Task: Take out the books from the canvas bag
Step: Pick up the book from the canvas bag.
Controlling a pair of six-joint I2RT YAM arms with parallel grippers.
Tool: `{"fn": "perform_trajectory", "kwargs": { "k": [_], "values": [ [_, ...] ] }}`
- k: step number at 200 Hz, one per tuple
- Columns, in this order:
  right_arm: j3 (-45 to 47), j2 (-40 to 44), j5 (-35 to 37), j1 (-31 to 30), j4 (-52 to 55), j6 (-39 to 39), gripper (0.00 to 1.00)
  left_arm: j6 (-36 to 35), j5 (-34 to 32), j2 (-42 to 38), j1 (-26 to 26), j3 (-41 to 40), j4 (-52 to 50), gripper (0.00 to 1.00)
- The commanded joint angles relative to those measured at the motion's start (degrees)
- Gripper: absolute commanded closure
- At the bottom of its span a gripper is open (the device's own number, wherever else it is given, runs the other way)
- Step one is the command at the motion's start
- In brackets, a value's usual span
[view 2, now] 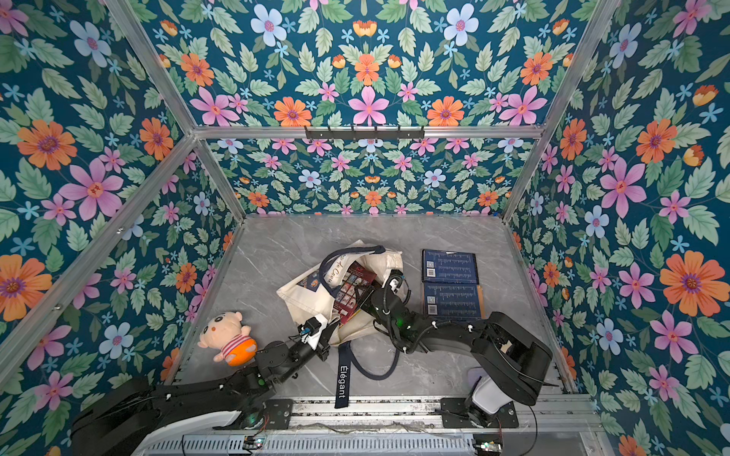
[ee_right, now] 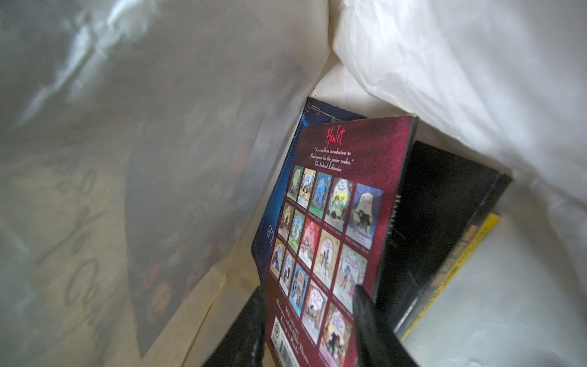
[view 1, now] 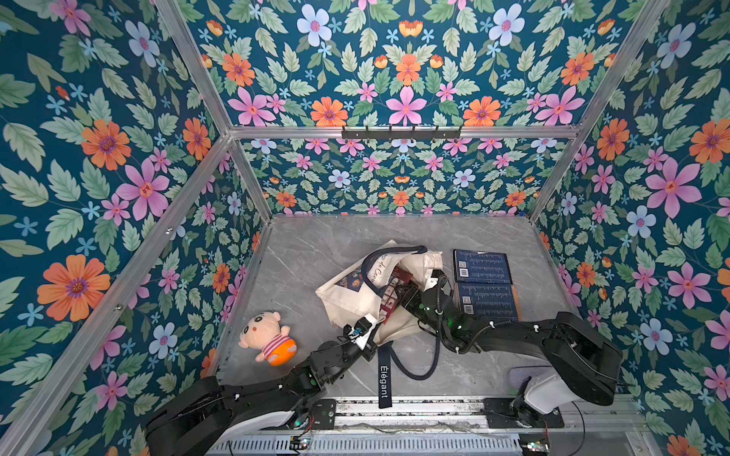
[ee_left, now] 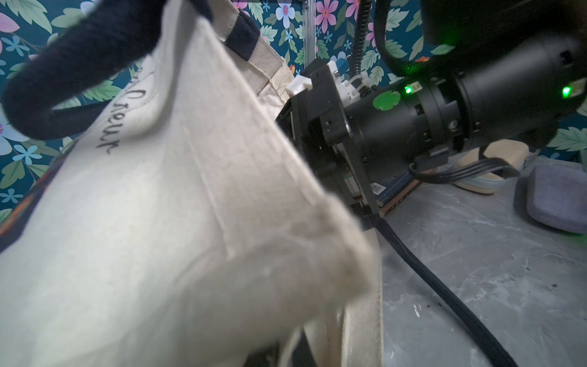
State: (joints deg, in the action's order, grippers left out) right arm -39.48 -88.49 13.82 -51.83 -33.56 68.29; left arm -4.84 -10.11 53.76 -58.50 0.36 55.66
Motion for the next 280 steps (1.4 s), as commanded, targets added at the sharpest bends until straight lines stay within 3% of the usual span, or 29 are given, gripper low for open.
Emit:
{"fn": "perform_trajectory", "kwargs": {
  "k": [1,43,159,240,280],
  "values": [
    [-0.2,-0.3,-1.0,0.0,0.1,-0.9,0.55,-0.5,-0.3,-0.3,0.0,-0.4,3.9,1.00],
    [2.3,0.1,-2.4,0.0,-2.5,0.8,0.55,-0.6,-0.3,-0.3,0.0,-0.4,3.9,1.00],
    [0.2,-10.5,-4.9,1.5,-8.8,4.2,0.62,-0.5,0.0,-0.5,0.0,-0.2,3.5,1.00],
    [-3.9,-8.9,-6.4,1.4,-8.0,2.8,0.87,-0.5,0.0,0.0,-0.1,-0.1,3.4,1.00],
    [-6.0,-9.4,-6.2,1.3,-6.8,1.9,0.87,-0.5,0.0,0.5,-0.1,0.2,3.5,1.00]
  ]
}}
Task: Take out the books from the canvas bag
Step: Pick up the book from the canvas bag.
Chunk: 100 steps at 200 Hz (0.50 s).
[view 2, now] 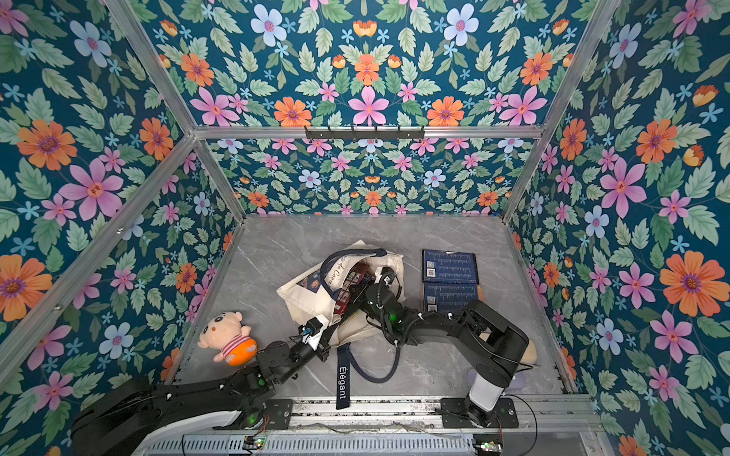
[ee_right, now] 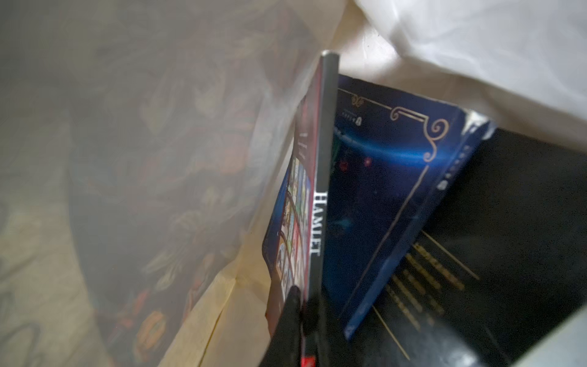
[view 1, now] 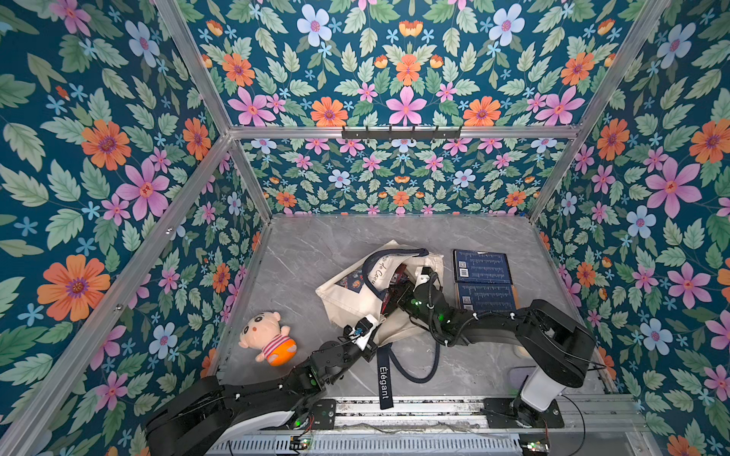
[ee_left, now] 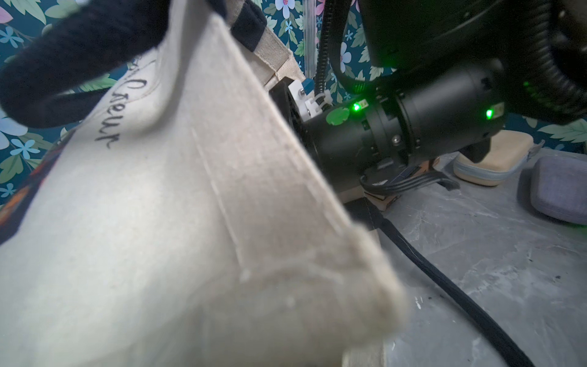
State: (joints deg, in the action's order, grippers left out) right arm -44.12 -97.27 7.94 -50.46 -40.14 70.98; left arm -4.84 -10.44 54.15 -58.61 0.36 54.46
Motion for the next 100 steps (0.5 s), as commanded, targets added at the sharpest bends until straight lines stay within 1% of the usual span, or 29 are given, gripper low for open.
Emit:
{"fn": "perform_trajectory", "kwargs": {
  "k": [1,27,35,48,58,72,100],
  "values": [
    [-1.5,-0.7,-0.4,-0.1,-0.2,-0.8,0.87,-0.5,0.4,0.1,0.0,0.2,4.7,1.00],
    [-4.4,-3.8,-2.5,-0.1,-0.3,-0.7,0.79,-0.5,0.2,0.2,0.0,0.1,4.7,1.00],
    [-5.0,-4.7,-2.9,-0.1,-0.5,-0.5,0.74,-0.6,0.2,0.2,0.0,0.1,4.7,1.00],
    [-5.7,-5.9,-3.1,-0.1,-1.1,-0.4,0.68,-0.6,0.1,0.2,0.0,0.1,4.7,1.00],
    [-6.2,-6.8,-3.2,-0.2,-1.5,-0.5,0.67,-0.6,0.2,0.2,0.0,0.1,4.7,1.00],
    [-6.8,-7.3,-2.6,-0.3,-1.5,-0.7,0.68,-0.6,0.0,0.3,0.0,0.1,4.8,1.00],
    [-6.1,-6.4,-1.0,-0.5,-1.5,-1.0,0.84,-0.6,-0.2,0.3,0.0,0.0,4.9,1.00]
  ]
}}
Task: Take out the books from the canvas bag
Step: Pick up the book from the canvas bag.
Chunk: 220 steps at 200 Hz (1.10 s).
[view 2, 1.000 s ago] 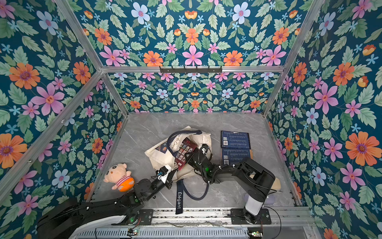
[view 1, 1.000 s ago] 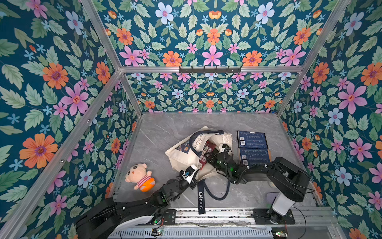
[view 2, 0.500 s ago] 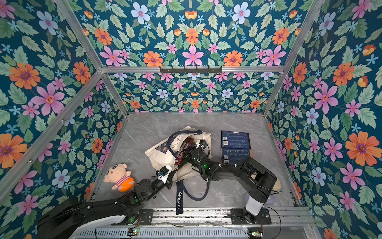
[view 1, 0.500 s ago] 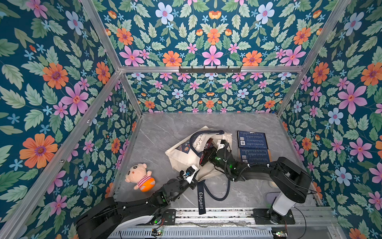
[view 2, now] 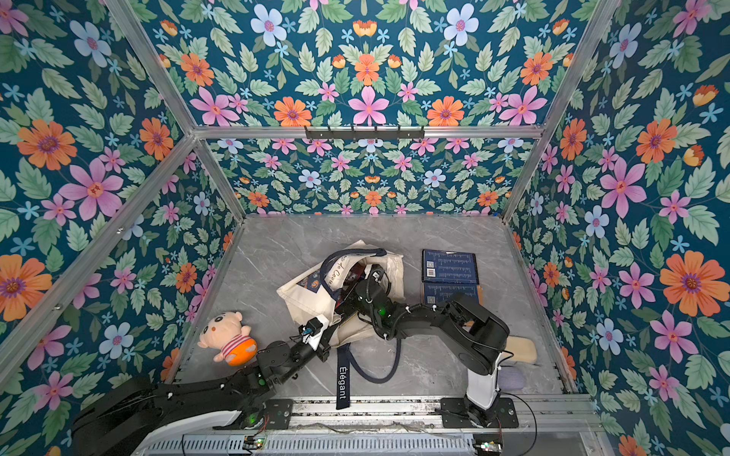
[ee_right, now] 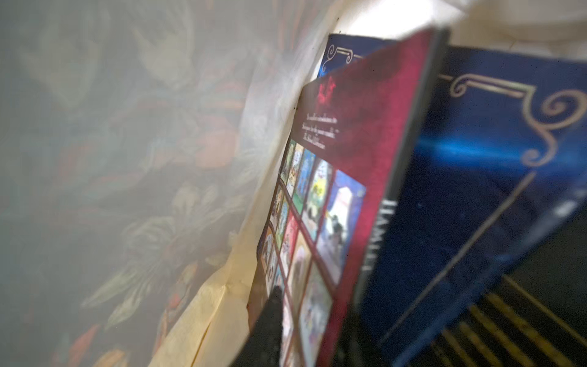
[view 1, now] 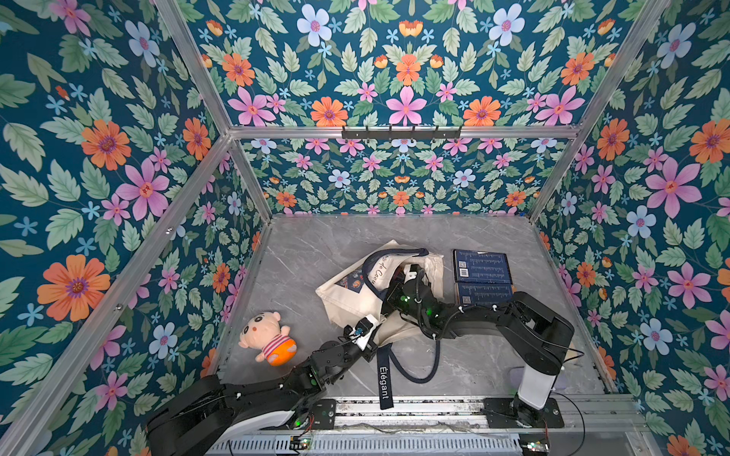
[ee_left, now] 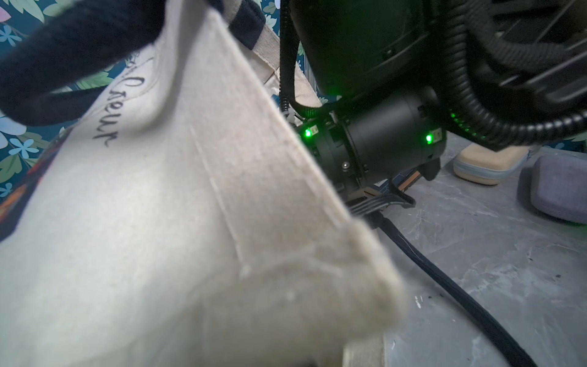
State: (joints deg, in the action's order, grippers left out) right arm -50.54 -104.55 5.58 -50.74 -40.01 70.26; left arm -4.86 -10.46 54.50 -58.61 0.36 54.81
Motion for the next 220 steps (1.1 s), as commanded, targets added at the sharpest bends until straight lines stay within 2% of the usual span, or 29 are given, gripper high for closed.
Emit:
{"fn": "perform_trajectory", "kwargs": {
  "k": [1,29,63,81,121,159,178,220],
  "values": [
    [0.5,0.9,1.4,-0.3,-1.7,-0.4,0.84,-0.6,-0.2,-0.1,0.0,0.0,4.5,1.00],
    [2.7,4.6,3.6,-0.5,-1.1,-2.0,1.00,-0.2,-2.2,-0.5,0.0,-0.3,4.8,1.00],
    [7.0,9.0,5.7,-0.5,-1.5,-3.2,1.00,0.3,-8.1,-1.1,0.0,-0.4,4.4,1.00],
    [9.5,13.9,6.6,-0.5,-1.8,-3.7,1.00,0.6,-12.1,-1.6,0.0,-0.3,3.5,1.00],
    [14.9,24.1,9.1,-0.5,0.8,-6.5,1.00,0.7,-16.6,-1.6,0.1,-0.1,2.6,1.00],
    [19.2,38.0,12.3,-0.5,9.7,-10.2,1.00,1.0,-19.0,-0.9,0.1,0.3,2.3,1.00],
    [21.2,45.7,15.2,-0.5,14.2,-11.7,1.00,0.9,-19.3,-1.6,0.1,0.0,2.5,1.00],
    [23.8,59.9,23.3,-0.5,23.8,-14.4,1.00,1.5,-24.3,-2.1,0.2,-0.7,3.0,1.00]
  ]
}}
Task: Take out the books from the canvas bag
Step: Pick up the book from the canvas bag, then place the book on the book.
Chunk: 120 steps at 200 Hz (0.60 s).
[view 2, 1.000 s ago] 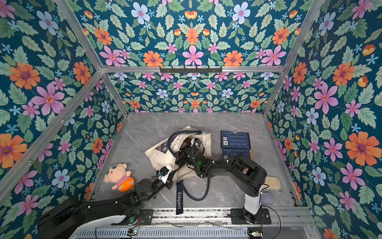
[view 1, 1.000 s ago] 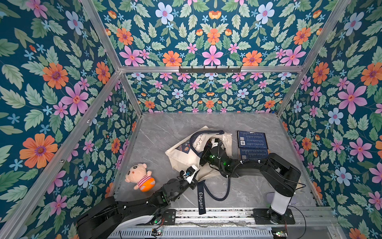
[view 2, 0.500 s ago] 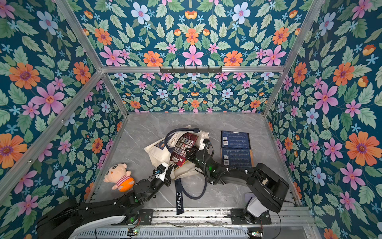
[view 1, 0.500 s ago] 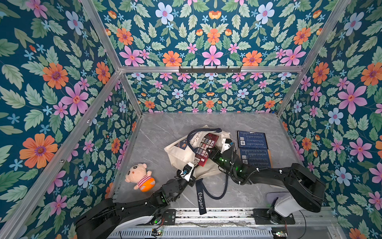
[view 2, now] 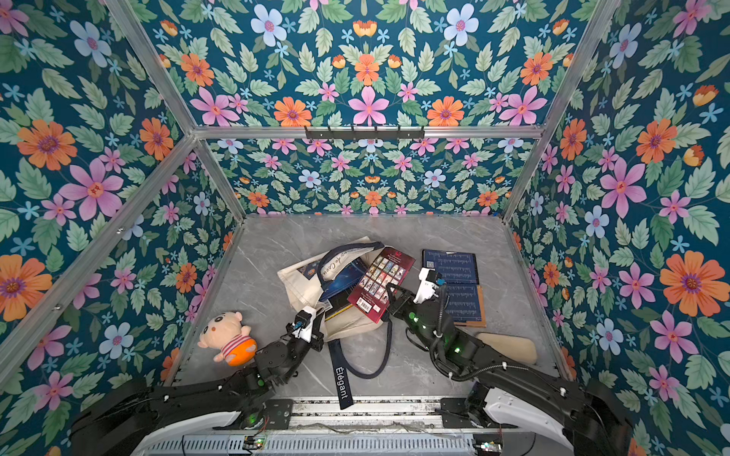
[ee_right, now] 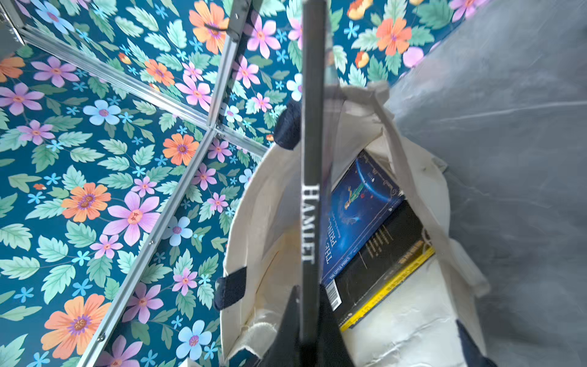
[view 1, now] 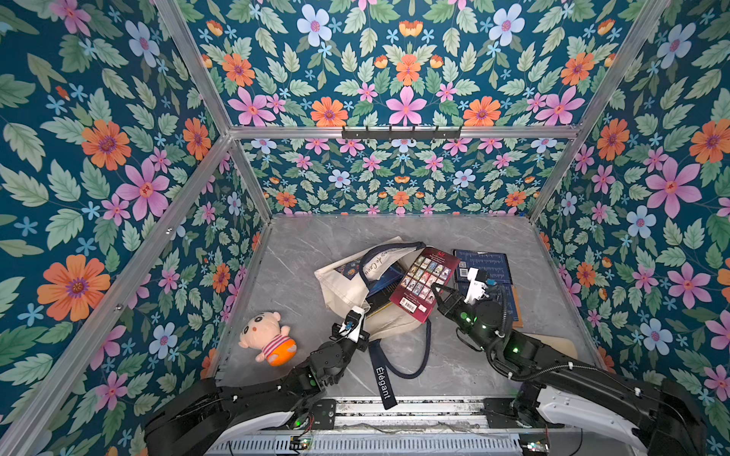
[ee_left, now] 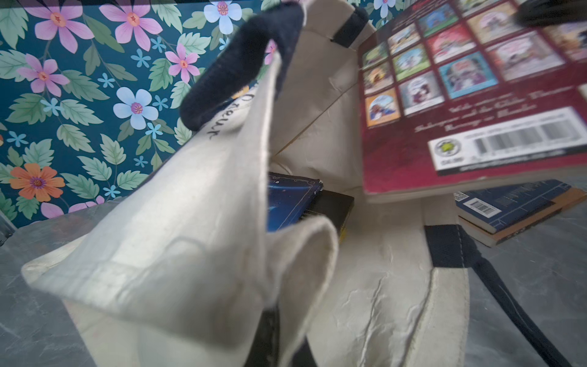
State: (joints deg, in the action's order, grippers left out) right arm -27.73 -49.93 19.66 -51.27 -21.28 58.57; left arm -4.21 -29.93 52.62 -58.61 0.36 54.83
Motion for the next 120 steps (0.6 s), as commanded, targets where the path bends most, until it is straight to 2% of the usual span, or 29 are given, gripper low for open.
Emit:
{"fn": "perform_trajectory", "kwargs": {
  "k": [1,45,69,93,120],
  "values": [
    [1.1,5.5,9.5,0.1,5.2,-2.7,1.00,0.8,-4.9,-0.2,0.2,-0.7,3.0,1.00],
    [4.8,15.1,17.3,0.1,9.9,-2.9,1.00,1.2,-8.5,0.0,0.2,-0.4,2.1,1.00],
    [7.3,20.1,24.5,0.0,13.7,-0.8,1.00,1.6,-8.9,0.1,0.3,-0.3,1.9,1.00],
    [8.2,21.8,31.1,0.5,18.5,2.4,1.00,1.6,-8.4,-0.5,0.3,-0.6,2.5,1.00],
    [9.2,21.2,33.1,2.9,22.1,8.1,1.00,1.7,-7.6,-1.5,0.3,-1.0,2.8,1.00]
  ]
}}
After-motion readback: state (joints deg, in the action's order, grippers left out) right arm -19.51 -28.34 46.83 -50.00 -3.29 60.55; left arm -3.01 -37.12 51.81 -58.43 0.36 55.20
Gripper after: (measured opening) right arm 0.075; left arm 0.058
